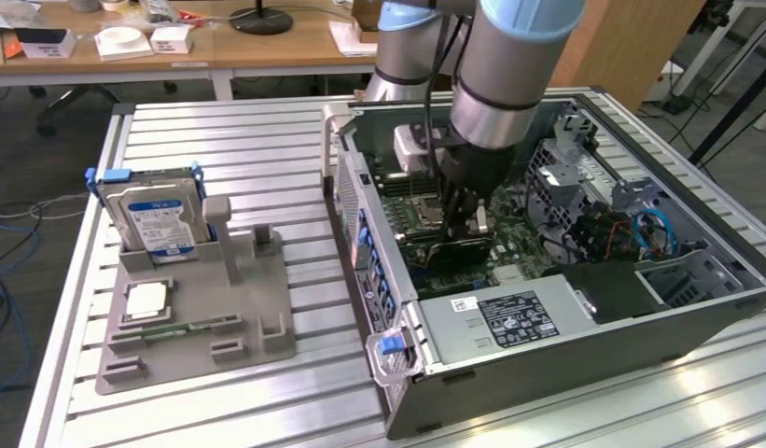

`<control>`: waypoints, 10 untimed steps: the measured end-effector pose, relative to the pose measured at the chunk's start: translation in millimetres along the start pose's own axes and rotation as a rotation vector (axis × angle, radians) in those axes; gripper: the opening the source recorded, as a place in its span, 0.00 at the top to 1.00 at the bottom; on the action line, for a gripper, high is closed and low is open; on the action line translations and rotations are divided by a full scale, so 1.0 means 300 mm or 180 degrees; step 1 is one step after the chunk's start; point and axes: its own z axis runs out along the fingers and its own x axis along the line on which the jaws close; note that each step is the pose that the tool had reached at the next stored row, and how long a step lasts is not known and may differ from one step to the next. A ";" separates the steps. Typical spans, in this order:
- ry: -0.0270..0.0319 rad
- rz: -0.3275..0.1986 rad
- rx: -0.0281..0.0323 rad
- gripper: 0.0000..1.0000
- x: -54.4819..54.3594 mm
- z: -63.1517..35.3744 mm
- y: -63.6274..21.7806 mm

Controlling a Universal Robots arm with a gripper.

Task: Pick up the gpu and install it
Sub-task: 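Press down on the gpu until it lock into place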

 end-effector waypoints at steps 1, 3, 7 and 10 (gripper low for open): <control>0.0004 0.0000 -0.0002 0.89 -0.001 -0.017 0.001; 0.0004 0.0000 -0.0002 0.89 -0.001 -0.045 0.011; 0.0002 0.0000 -0.0001 0.89 0.001 -0.079 0.060; 0.0003 -0.0001 0.0002 0.89 0.002 -0.095 0.105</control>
